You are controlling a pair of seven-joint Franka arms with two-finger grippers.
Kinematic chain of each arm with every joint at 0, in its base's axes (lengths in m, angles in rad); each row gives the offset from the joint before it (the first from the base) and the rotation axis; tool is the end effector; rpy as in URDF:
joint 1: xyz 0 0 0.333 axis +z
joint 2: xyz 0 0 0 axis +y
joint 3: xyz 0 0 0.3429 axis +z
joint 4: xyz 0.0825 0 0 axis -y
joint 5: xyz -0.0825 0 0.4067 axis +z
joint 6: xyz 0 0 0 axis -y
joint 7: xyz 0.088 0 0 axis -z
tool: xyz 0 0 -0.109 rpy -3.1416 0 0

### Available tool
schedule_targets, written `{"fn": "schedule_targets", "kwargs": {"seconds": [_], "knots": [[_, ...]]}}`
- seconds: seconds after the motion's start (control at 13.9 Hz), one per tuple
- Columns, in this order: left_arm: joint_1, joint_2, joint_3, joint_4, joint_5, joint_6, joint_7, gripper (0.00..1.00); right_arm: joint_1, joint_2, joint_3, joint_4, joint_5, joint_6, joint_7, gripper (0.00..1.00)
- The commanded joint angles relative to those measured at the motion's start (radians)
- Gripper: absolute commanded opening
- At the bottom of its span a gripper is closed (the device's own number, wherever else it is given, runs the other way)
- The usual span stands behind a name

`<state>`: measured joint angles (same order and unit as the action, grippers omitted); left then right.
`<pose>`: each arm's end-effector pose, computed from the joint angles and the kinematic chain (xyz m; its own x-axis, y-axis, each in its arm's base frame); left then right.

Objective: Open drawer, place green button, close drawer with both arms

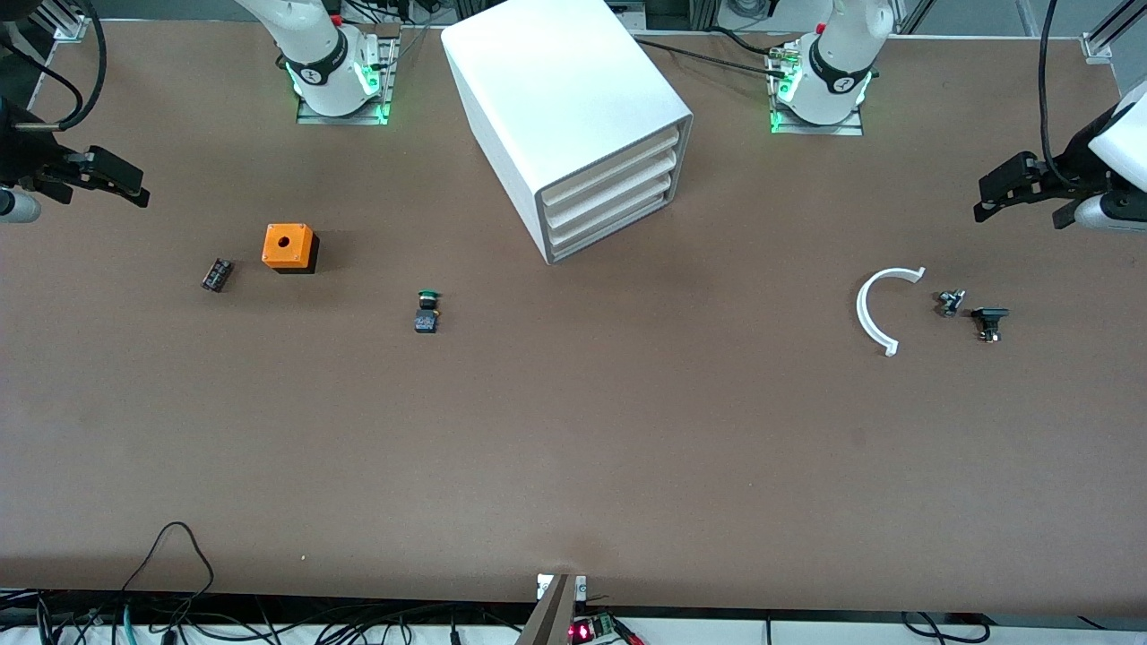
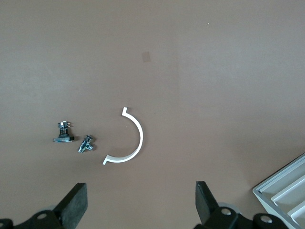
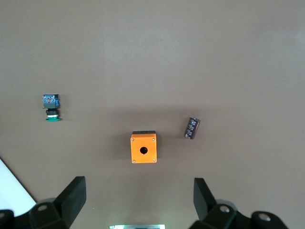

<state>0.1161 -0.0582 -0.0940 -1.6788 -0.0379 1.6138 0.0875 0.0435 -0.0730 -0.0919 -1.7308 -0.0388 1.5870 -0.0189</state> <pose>0.5600 0.0068 0.6326 0.9980 -0.0635 -0.0042 -0.0633 -0.9975 0.0329 0.5488 -0.0325 0.6128 0.9970 -0.0280 -0.0716 -0.0259 -0.9992 0.0306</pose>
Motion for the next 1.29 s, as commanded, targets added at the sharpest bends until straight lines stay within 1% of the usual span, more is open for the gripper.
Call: {"fn": "schedule_targets", "kwargs": {"seconds": [0.0, 0.14, 0.43, 0.79, 0.86, 1.0, 1.22], "knots": [[0.002, 0.015, 0.005, 0.033, 0.003, -0.014, 0.018, 1.00, -0.001, -0.028, 0.000, -0.029, 0.004, 0.014, -0.004, 1.00], [-0.003, 0.035, 0.003, 0.062, 0.000, -0.014, 0.009, 1.00, -0.001, -0.027, 0.000, -0.029, 0.005, 0.014, -0.004, 1.00], [-0.006, 0.035, 0.002, 0.065, -0.002, -0.015, 0.008, 1.00, -0.001, -0.019, 0.000, -0.027, 0.005, 0.027, -0.004, 1.00], [-0.010, 0.041, 0.000, 0.067, -0.010, -0.017, 0.012, 1.00, -0.001, 0.013, 0.000, -0.029, 0.011, 0.036, -0.004, 1.00], [-0.015, 0.049, -0.001, 0.068, -0.017, -0.022, 0.015, 1.00, -0.002, 0.016, -0.003, -0.027, 0.014, 0.039, -0.003, 1.00], [-0.010, 0.055, 0.002, 0.064, -0.086, -0.038, 0.015, 1.00, -0.002, 0.035, -0.003, -0.027, 0.014, 0.047, -0.004, 1.00], [-0.012, 0.093, 0.002, 0.045, -0.100, -0.038, 0.023, 1.00, 0.001, 0.058, 0.000, -0.020, 0.016, 0.050, -0.001, 1.00]]}}
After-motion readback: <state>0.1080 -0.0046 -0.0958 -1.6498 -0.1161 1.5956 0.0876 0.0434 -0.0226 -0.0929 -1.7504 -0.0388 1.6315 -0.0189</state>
